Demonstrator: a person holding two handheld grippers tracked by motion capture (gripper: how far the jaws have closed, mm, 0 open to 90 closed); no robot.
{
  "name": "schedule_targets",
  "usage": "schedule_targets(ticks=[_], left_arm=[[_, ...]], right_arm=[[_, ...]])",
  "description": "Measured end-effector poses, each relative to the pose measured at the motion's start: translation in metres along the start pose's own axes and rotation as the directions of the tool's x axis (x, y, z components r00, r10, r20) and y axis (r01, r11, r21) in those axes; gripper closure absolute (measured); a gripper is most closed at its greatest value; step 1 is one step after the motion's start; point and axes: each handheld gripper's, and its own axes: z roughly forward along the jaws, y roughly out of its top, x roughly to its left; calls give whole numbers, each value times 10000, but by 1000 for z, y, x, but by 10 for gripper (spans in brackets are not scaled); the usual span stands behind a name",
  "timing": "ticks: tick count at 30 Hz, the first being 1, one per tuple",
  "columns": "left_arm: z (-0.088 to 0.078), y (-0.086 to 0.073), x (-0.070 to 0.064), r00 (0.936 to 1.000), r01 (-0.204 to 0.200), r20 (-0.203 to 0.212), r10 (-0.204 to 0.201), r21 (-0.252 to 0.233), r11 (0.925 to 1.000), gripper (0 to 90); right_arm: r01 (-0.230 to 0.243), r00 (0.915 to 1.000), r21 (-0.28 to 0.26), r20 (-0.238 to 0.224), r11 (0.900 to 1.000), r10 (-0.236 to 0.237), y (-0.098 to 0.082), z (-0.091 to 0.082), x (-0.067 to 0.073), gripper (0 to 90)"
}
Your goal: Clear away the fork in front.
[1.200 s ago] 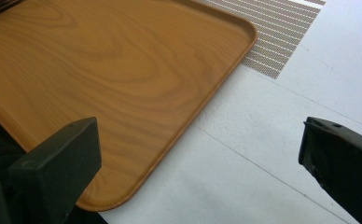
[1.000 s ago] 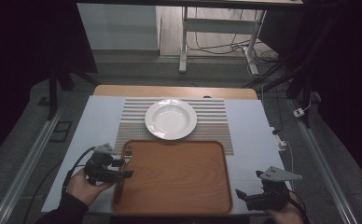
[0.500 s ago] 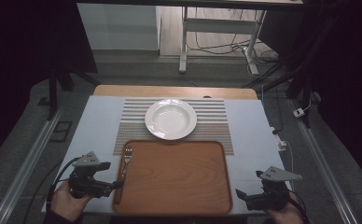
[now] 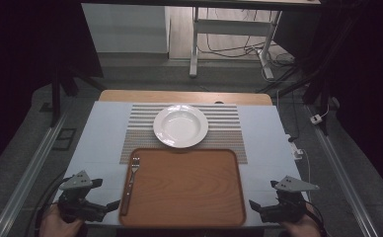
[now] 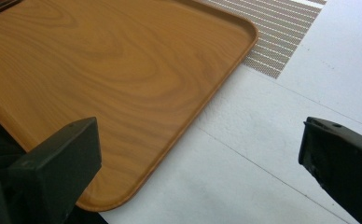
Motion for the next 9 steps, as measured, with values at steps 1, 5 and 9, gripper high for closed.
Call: schedule_targets(ticks=[1, 5, 9], left_arm=[[-1, -1, 0, 10000, -6, -93, 6, 42, 10000, 0], [-2, -3, 0, 9994, 206, -272, -203, 128, 9997, 0], [-2, -2, 1, 9992, 308, -269, -302, 225, 9993, 0]], right_arm=[[-6, 10000, 1, 12, 10000, 6, 0, 0, 0, 0], [-11, 10000, 4, -22, 10000, 11, 0, 1, 0, 0], [14, 10000, 28, -33, 10000, -14, 0, 1, 0, 0]])
